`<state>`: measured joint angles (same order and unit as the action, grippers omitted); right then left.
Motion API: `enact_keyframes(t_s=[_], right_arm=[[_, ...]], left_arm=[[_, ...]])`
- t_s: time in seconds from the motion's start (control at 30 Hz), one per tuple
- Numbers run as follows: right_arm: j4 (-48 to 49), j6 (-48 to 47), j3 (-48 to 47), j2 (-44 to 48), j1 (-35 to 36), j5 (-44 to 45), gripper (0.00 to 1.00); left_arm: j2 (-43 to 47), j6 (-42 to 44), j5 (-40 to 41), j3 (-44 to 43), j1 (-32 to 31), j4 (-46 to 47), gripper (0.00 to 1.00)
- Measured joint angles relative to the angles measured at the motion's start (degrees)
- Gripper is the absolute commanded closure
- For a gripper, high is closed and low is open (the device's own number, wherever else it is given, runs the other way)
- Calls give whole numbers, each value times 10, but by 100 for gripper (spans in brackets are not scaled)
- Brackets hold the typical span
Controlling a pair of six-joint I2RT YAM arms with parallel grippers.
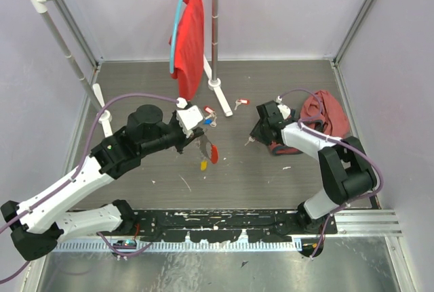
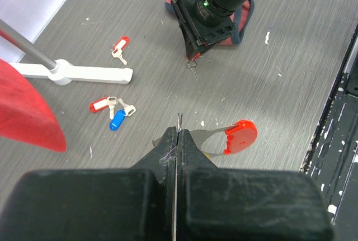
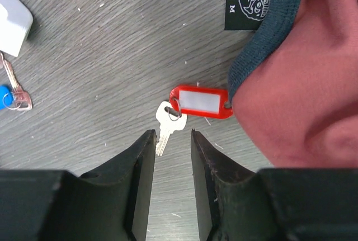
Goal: Put the keys on the keyring
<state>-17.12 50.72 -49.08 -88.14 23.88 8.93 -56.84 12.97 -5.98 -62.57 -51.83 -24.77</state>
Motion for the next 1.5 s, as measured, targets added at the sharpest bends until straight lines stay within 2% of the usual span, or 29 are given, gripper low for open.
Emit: enact_keyframes(t_s=[0.57, 0.93, 1.17, 1.37, 1.5], right_arm=[[42, 17, -12, -63, 0, 9, 69], [50, 17, -21, -70, -1, 8, 83], [55, 17, -21, -74, -1, 6, 87], [54, 12, -21, -74, -1, 4, 99], [50, -5, -23, -73, -1, 3, 99]], left_arm=[[0, 3, -7, 1, 0, 0, 100], [0, 4, -9, 1, 0, 0, 100], [0, 5, -10, 1, 0, 0, 100], [0, 5, -10, 1, 0, 0, 100], [1, 5, -10, 1, 0, 0, 100]])
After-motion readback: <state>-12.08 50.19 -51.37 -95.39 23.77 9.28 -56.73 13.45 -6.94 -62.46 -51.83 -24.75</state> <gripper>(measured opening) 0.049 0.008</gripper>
